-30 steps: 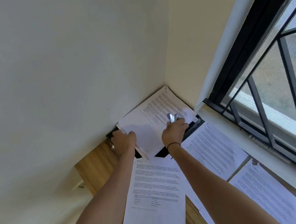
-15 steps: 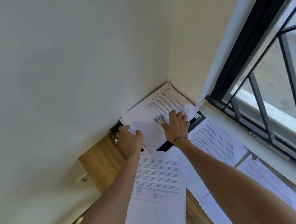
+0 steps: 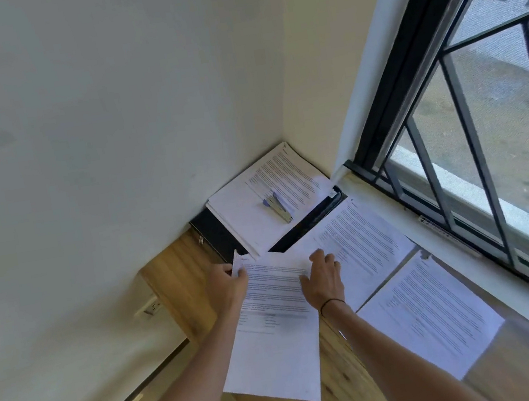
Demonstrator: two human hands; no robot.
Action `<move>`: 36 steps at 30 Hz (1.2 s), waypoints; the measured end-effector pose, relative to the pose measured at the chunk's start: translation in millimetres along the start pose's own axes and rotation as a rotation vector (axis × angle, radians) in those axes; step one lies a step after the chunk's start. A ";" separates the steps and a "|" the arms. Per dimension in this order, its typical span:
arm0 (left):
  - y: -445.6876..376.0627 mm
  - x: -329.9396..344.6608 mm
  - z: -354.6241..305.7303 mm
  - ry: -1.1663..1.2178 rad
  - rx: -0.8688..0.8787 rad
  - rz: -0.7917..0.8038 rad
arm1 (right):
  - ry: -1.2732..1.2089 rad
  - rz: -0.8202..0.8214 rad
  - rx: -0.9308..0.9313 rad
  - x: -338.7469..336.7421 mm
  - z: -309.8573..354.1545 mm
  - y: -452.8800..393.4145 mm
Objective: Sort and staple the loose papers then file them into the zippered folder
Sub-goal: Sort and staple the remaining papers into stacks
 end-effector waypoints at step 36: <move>122.4 208.6 -65.6 -0.681 0.668 0.427 | 0.213 -0.033 0.106 -69.2 -174.4 46.8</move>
Point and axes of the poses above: each hand's wrist, its own y-axis away from the middle knuckle, its own x-axis out of the palm, z = x × y, the point moved 10 cm from there along -y, towards the middle knuckle, and after that the axes turned 4 degrees about z, right-handed, at the moved point
